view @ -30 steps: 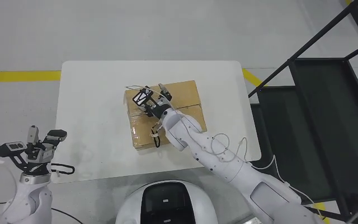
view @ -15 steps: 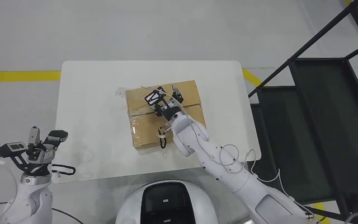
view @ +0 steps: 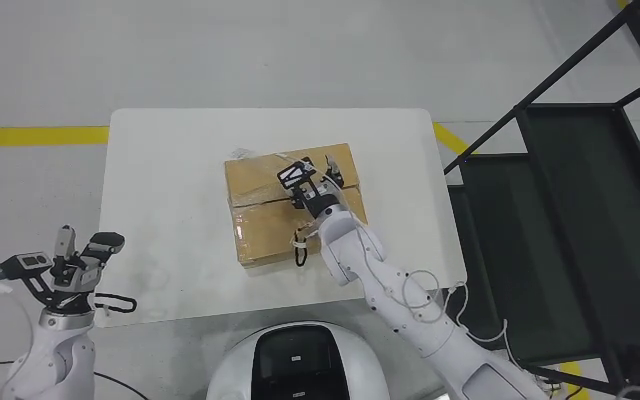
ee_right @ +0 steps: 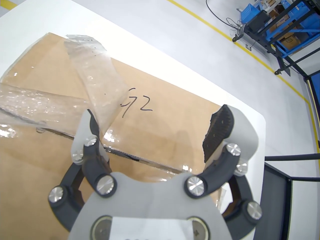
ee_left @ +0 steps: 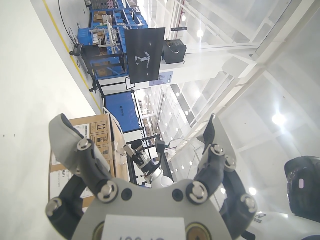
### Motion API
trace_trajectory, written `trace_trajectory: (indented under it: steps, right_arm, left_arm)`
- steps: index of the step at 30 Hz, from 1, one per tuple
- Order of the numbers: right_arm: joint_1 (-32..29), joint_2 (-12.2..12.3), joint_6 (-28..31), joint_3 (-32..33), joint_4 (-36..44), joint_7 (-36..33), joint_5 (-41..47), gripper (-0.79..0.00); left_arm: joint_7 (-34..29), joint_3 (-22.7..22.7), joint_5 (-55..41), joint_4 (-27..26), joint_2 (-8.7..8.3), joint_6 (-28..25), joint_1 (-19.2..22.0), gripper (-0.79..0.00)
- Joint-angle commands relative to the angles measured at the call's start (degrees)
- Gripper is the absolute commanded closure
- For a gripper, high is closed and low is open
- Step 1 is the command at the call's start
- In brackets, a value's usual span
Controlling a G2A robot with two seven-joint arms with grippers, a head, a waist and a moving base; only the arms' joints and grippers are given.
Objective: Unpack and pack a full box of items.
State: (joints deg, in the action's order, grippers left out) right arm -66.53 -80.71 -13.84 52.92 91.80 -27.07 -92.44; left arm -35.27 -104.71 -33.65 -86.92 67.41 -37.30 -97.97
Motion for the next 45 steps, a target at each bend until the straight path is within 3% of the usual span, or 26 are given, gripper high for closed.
trace_trajectory:
  steps: [1, 9, 13, 19, 24, 28, 34, 40, 45]
  right_arm:
    - [-0.64, 0.02, 0.03, 0.54, 0.42, 0.08, -0.33, -0.785]
    - [-2.7, -0.05, 2.6, 2.52, 2.02, 0.48, 2.75, -0.785]
    - [-3.4, 0.34, 11.73, 6.82, 3.55, 1.3, 13.98, -0.785]
    - [-4.27, 1.08, 20.92, 11.97, 5.31, 0.62, 23.87, -0.785]
    - [-4.07, 1.91, 32.26, 16.2, 5.27, -1.41, 34.05, -0.785]
    - [-2.69, 2.93, 44.63, 20.7, 2.44, -5.64, 46.75, -0.785]
    - [-1.26, 4.88, 55.15, 27.48, -2.69, -15.9, 64.45, -0.785]
    - [-1.01, 6.99, 59.46, 32.28, -6.89, -27.06, 80.34, -0.785]
    - [-1.85, 8.74, 60.14, 33.25, -8.09, -30.92, 89.52, -0.785]
  left_arm:
    - [-0.08, 0.19, 0.21, 0.06, 0.03, 0.13, 0.2, -0.785]
    - [-0.47, 0.77, 0.55, -0.17, 0.12, 0.35, 0.67, -0.785]
    - [-0.88, 0.74, 0.35, -0.13, 0.13, 0.52, 0.73, -0.785]
    - [-1.52, 0.42, 0.16, -0.14, 0.09, 1.13, 0.69, -0.785]
    - [-3.65, 0.45, 0.31, -0.5, -0.05, 1.69, 1.23, -0.785]
    - [-6.71, 0.49, -0.13, -1.49, -0.29, 3.29, 2.0, -0.785]
    - [-13.33, 0.95, -1.12, -3.68, -0.88, 7.63, 4.91, -0.785]
    - [-15.8, 3.46, 3.1, -7.43, -1.25, 10.99, 8.85, -0.785]
    - [-17.87, 8.74, 5.66, -9.28, -1.27, 16.05, 12.17, -0.785]
